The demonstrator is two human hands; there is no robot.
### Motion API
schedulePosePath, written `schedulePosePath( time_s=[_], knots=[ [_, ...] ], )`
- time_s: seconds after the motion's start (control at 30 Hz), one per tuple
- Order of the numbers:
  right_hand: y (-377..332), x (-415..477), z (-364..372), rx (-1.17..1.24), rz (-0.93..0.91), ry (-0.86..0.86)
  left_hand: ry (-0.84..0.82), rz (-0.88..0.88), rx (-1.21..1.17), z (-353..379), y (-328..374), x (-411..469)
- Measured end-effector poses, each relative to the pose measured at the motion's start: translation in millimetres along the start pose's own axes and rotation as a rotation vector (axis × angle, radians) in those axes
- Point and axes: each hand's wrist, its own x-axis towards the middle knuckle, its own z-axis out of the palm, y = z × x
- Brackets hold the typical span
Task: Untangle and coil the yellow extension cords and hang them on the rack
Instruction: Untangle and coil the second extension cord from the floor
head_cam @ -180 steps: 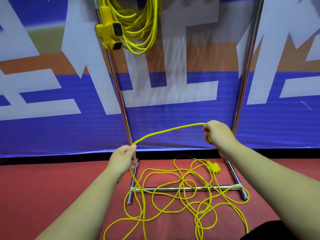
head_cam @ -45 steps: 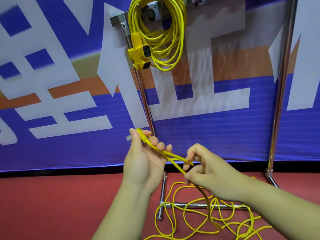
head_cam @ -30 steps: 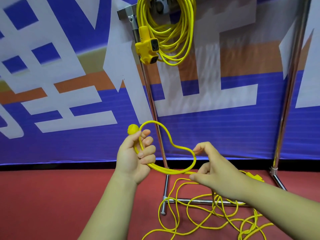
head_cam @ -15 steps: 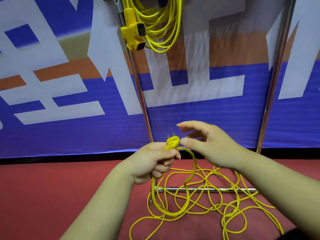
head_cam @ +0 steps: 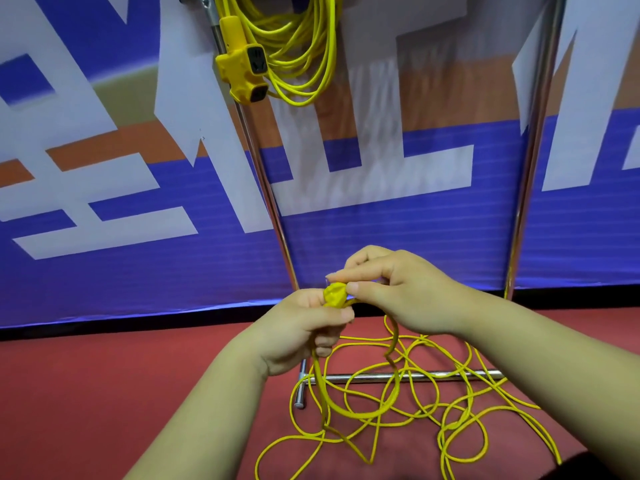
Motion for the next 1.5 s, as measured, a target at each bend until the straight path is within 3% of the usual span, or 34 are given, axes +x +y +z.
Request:
schedulePosePath(
  time_s=[0.13, 0.2, 0.33, 0.43, 0.5, 0.57, 0.73, 0.87, 0.97, 1.13, 1.33, 1.5],
  knots=[
    [14.1, -4.5, 0.3, 0.203, 0.121, 0.002, 0.115, 0.09, -0.131, -1.8, 3.2, 1.4],
    [24.4, -6.4, -0.2, 0.324, 0.205, -0.076, 0.152, 0.141, -0.226, -4.7, 6.4, 1.0],
    [46.4, -9.4, -4.3, 0.268, 0.289, -0.235, 0.223, 0.231, -0.374, -15.6, 14.6, -4.3],
    [56.3, -6.4, -13.0, 0.349, 0.351, 0.006, 0.357, 0.25, -0.388, -30.9, 17.4, -10.9],
    [56.2, -2.4, -18.0, 0.504, 0.402, 0.241, 0.451, 0.195, -0.294, -39.2, 12.9, -12.0],
    [54.9, 2.5, -19.8, 0.51, 0.414, 0.41, 0.494, 0.141, -0.221, -40.6, 7.4, -10.1],
    [47.4, 9.6, -17.4, 0.498, 0.378, 0.594, 0.498, 0.128, -0.132, -37.2, 7.4, -8.4],
    [43.8, 9.7, -17.1, 0.495, 0.369, 0.684, 0.404, 0.058, -0.117, -32.4, 3.0, -10.6],
    [43.8, 5.3, -15.1, 0.515, 0.382, 0.656, 0.353, 0.041, -0.124, -27.4, -3.0, -12.0],
    [37.0, 1.6, -14.0, 0.686, 0.41, 0.552, 0.401, 0.117, -0.192, -24.9, -5.3, -10.8],
    [34.1, 4.2, -17.5, 0.76, 0.457, 0.612, 0.363, 0.104, -0.027, -24.9, -13.4, -8.5],
    [29.6, 6.0, -16.1, 0.756, 0.455, 0.565, 0.328, 0.105, 0.076, -20.7, -18.2, -3.0]
  ],
)
